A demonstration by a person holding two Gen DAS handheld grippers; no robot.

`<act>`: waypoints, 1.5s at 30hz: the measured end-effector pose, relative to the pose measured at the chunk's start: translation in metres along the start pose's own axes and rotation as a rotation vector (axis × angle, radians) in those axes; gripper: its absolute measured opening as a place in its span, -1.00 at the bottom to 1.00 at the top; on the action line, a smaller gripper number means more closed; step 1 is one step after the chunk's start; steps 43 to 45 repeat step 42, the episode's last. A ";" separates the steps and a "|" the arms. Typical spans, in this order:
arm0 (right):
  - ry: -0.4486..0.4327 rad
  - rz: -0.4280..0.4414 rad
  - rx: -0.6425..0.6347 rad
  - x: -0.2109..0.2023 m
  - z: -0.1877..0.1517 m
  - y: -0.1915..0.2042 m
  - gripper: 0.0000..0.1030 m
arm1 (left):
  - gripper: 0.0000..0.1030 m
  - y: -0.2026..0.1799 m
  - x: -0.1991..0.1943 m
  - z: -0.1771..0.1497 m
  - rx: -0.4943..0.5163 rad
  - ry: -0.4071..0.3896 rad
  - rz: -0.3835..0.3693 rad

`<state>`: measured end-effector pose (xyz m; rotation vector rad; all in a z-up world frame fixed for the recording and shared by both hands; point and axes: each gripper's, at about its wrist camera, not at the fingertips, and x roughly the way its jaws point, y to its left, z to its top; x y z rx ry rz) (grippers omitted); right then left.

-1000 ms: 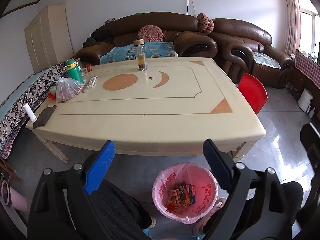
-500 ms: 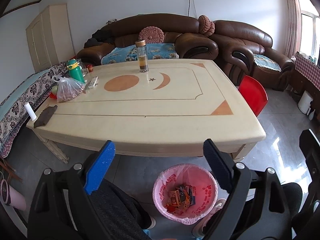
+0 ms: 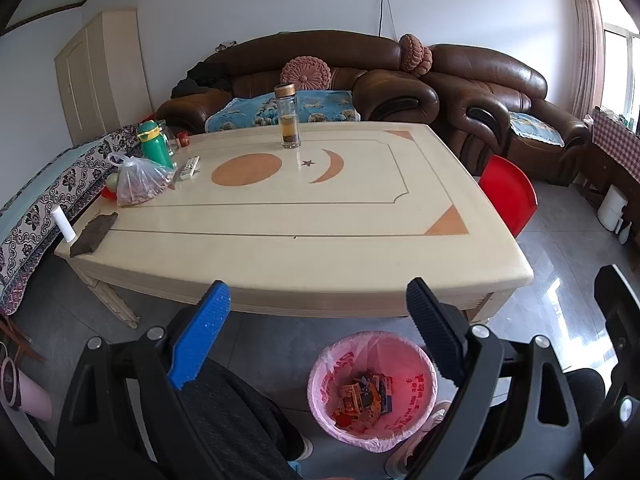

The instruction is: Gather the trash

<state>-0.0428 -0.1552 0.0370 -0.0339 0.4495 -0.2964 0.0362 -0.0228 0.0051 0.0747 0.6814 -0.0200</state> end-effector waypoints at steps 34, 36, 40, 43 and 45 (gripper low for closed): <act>0.012 0.000 0.003 0.005 0.003 -0.004 0.86 | 0.71 0.000 -0.001 0.001 0.022 0.001 -0.017; 0.013 0.002 0.003 0.005 0.002 -0.004 0.86 | 0.71 0.001 -0.002 0.001 0.019 -0.001 -0.015; 0.017 0.006 0.005 0.006 0.002 -0.004 0.86 | 0.71 0.003 -0.004 0.001 0.008 -0.001 -0.017; 0.019 0.007 0.002 0.006 0.002 -0.004 0.86 | 0.72 0.003 -0.004 0.001 0.013 -0.002 -0.016; 0.019 0.007 0.002 0.006 0.002 -0.004 0.86 | 0.72 0.003 -0.004 0.001 0.013 -0.002 -0.016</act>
